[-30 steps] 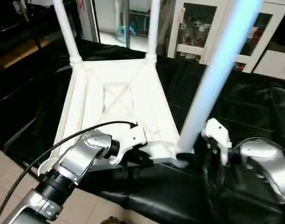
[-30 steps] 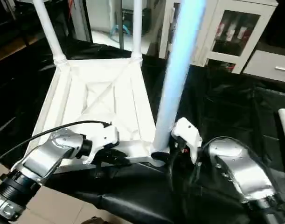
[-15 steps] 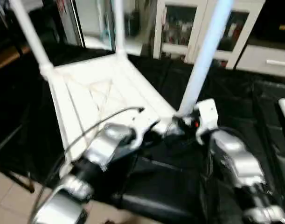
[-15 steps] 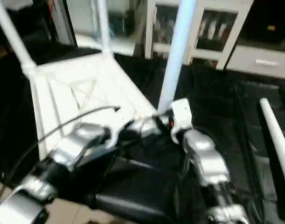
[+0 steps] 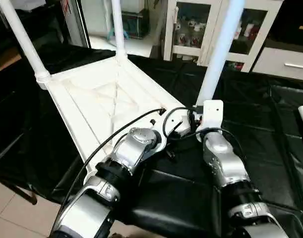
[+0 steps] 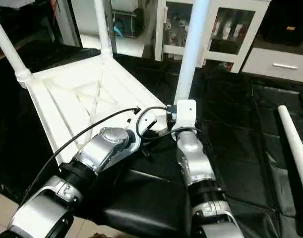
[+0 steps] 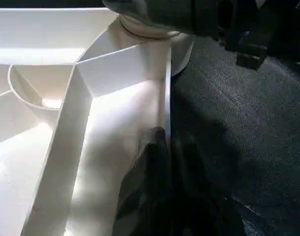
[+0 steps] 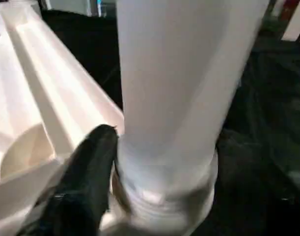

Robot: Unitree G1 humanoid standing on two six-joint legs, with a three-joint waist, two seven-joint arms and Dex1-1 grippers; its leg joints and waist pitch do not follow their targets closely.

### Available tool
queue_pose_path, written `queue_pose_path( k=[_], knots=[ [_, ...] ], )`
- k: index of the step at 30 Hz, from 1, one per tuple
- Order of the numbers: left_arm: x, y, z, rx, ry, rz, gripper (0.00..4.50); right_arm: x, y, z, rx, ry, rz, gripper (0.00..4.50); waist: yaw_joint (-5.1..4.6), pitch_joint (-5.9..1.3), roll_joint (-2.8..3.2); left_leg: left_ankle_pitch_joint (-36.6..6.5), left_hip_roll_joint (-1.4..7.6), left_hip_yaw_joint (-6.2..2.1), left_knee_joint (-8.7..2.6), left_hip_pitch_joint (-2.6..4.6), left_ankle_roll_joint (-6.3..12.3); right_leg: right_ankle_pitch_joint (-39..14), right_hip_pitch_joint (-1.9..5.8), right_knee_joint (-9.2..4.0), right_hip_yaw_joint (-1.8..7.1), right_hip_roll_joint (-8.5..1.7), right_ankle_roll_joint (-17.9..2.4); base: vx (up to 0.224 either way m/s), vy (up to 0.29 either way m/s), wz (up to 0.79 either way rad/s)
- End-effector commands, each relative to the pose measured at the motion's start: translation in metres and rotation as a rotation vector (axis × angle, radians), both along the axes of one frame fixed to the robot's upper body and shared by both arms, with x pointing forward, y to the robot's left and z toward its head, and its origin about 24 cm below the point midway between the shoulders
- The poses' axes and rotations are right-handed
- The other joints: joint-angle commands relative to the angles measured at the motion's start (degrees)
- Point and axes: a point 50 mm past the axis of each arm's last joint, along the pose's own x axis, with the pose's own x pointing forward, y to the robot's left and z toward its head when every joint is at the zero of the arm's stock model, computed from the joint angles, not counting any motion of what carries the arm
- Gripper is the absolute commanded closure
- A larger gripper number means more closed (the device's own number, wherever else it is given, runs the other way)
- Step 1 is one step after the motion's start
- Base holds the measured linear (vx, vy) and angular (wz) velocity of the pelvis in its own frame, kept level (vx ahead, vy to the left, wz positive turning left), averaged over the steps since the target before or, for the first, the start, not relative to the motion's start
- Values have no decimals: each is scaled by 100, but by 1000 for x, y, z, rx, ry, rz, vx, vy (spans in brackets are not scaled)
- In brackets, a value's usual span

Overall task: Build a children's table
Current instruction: Rotate leg to tighten

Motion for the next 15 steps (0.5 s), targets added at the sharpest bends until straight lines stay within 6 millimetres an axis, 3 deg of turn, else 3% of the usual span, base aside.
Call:
queue_pose_path(
  k=[1, 5, 6, 10, 11, 13, 15],
  knots=[
    [8, 9, 11, -14, -64, 24, 450, -3, -6, -6, 26, 24, 2, 97, 15, -353, -48, -1520, 550, -351, -524, 88, -52, -1666, 180, -546, 396, -679, -1027, 0, 0, 0],
    [3, 17, 9, -3, -48, -23, 450, -5, -9, 4, 82, -7, 112, 67, 21, -361, -54, -1277, 545, -336, -502, 52, 88, -1481, 208, -525, 400, -692, -1101, 0, 0, 0],
    [2, 20, 8, -2, -42, -39, 450, -6, -11, 7, 91, -16, 163, 42, 39, -368, -39, -1156, 558, -341, -498, 47, 156, -1338, 228, -505, 397, -693, -1137, 0, 0, 0],
    [-6, 28, 5, 7, -21, -125, 450, -15, -21, 17, 102, -27, 354, 30, 90, -399, -40, -747, 560, -314, -455, 34, 411, -721, 259, -435, 392, -681, -1270, 0, 0, 0],
    [-8, 29, 5, 9, -16, -146, 450, -17, -23, 19, 107, -26, 389, 7, 89, -404, -37, -631, 564, -309, -449, 30, 469, -563, 245, -413, 386, -671, -1329, 0, 0, 0],
    [-10, 31, 3, 12, 1, -158, 450, -19, -25, 20, 108, -23, 429, 7, 98, -411, -30, -587, 572, -306, -438, 29, 510, -474, 242, -403, 380, -670, -1399, 0, 0, 0],
    [-22, 40, -1, 27, 68, -258, 450, -33, -36, 24, 51, 12, 628, 7, 112, -417, -19, -546, 579, -312, -429, 30, 524, -417, 250, -388, 363, -665, -1451, 0, 0, 0]
  ],
)
